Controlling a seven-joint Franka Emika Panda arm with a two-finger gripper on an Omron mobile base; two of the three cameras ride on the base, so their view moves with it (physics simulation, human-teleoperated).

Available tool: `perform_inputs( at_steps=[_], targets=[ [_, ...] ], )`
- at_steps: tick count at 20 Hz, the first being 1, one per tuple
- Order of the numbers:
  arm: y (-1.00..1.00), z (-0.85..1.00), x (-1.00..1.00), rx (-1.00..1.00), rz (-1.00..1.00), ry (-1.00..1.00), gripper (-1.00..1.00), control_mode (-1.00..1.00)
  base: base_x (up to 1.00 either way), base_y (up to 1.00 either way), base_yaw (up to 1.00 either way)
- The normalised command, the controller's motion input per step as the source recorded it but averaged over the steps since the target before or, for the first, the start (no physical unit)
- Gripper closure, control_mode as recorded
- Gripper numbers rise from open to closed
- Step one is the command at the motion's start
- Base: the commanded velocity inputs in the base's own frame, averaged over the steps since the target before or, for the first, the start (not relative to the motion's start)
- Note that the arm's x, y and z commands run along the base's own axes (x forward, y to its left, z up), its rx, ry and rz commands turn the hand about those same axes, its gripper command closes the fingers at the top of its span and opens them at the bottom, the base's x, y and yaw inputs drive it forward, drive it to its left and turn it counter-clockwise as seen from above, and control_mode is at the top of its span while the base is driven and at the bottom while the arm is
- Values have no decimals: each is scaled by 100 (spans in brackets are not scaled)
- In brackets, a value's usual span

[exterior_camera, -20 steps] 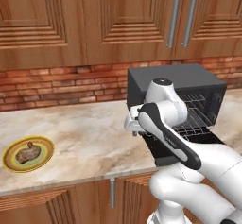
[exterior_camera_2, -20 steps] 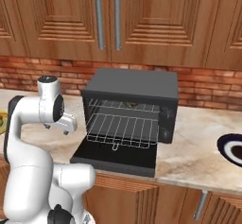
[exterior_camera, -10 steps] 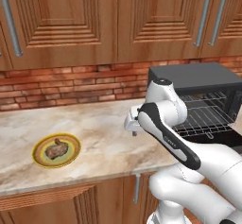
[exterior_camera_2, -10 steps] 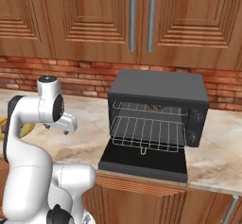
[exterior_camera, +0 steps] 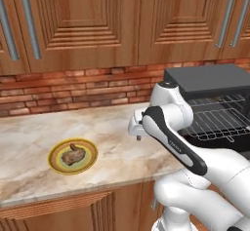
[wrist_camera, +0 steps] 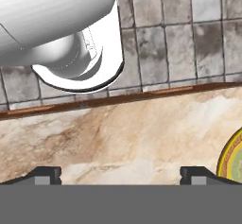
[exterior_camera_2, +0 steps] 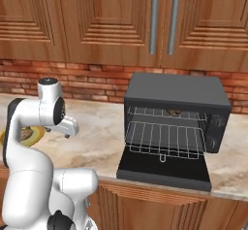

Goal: Open the toaster oven door. Place the bread on the top rack in the toaster oven and place the chicken drumstick on the bottom rack.

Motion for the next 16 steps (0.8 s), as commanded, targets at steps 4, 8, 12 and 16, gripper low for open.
perform_inputs(
  at_steps=[4,8,12,16],
  targets=[
    [0,0,0,0,0,0,-100,100,33,11,-8],
    [0,0,0,0,0,0,-100,100,37,-5,-5],
    [0,0,0,0,0,0,-100,100,31,-17,0],
    [0,0,0,0,0,0,-100,100,27,-24,0]
  ],
)
